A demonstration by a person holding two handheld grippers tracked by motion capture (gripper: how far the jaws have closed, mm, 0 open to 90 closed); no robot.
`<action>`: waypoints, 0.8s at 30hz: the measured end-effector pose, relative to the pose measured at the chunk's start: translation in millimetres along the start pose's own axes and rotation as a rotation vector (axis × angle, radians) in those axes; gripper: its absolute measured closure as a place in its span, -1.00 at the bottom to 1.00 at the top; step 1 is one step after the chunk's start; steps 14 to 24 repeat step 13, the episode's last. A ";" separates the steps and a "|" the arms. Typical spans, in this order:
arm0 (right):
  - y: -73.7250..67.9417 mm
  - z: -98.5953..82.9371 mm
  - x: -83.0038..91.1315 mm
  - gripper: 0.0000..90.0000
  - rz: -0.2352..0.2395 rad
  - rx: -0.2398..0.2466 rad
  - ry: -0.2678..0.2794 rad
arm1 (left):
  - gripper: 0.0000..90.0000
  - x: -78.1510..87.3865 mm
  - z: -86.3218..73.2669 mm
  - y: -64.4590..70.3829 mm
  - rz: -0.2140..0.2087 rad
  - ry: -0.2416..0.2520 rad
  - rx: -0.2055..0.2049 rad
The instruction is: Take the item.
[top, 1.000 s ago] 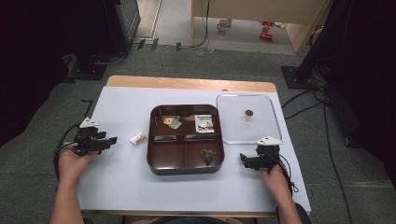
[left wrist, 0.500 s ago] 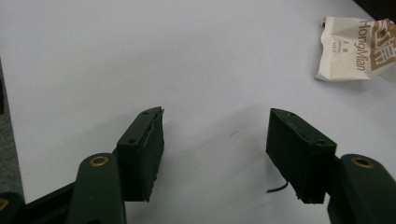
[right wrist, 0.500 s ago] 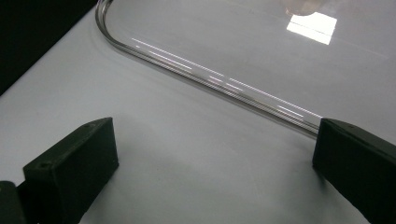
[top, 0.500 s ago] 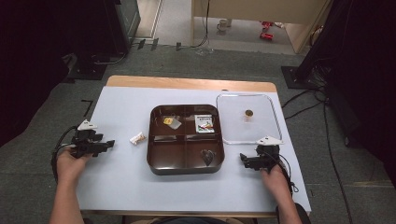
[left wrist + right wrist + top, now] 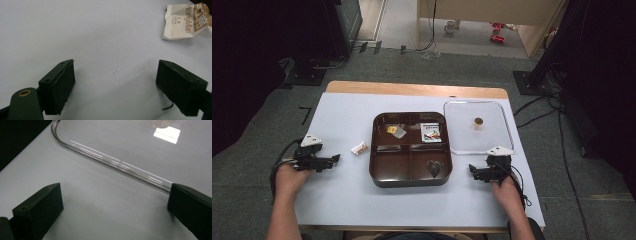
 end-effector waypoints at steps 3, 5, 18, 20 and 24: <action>0.0 0.0 0.0 -1.00 0.000 0.000 0.000 | -0.66 0.1 -0.6 0.2 0.002 0.011 -0.003; 0.0 0.0 0.0 -1.00 0.000 0.000 0.000 | -0.67 0.0 -1.3 0.6 0.011 0.044 0.000; 0.0 0.0 -0.1 -1.00 0.001 -0.001 -0.001 | -0.67 0.0 -1.4 0.7 0.013 0.042 -0.001; 0.0 0.0 -0.1 -1.00 0.001 -0.001 -0.001 | -0.67 0.0 -1.4 0.7 0.013 0.042 -0.001; 0.0 0.0 -0.1 -1.00 0.001 -0.001 -0.001 | -0.67 0.0 -1.4 0.7 0.013 0.042 -0.001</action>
Point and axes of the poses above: each handheld gripper's, and its own axes: x roughly backward along the jaws, z roughly out of its top, y roughly to its right, the point moved 10 cm from there along -x, roughly forward along the jaws, and after that the axes turned 4 degrees about -z, right-handed, at the moved point
